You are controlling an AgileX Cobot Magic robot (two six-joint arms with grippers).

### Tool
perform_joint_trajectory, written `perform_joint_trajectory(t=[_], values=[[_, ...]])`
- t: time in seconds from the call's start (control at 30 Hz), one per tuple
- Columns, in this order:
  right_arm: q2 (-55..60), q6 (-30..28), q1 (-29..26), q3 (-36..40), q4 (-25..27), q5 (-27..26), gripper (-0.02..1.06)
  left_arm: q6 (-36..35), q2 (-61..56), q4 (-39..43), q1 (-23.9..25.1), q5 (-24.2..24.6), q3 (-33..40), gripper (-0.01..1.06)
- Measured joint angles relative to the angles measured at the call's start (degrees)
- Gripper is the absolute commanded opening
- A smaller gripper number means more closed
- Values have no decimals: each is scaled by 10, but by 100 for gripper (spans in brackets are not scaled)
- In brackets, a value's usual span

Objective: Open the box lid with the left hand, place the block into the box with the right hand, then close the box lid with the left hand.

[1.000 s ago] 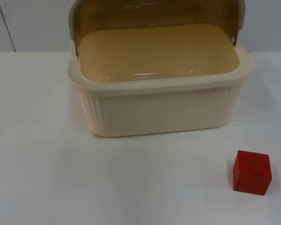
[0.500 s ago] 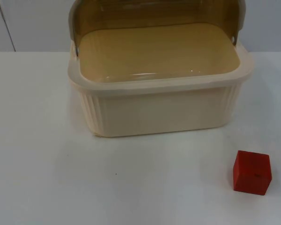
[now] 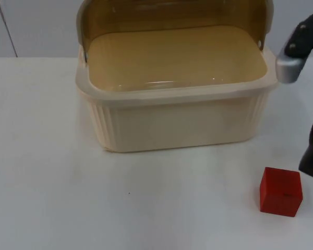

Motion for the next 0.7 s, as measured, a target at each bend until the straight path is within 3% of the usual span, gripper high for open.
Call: perform_joint_trajectory(t=[0.43, 0.7], values=[[61, -48, 2, 0, -2, -24, 105, 0, 0, 2, 0, 0, 0, 105], [118, -48, 42, 0, -29, -53, 105, 0, 0, 13, 0, 3, 0, 105]])
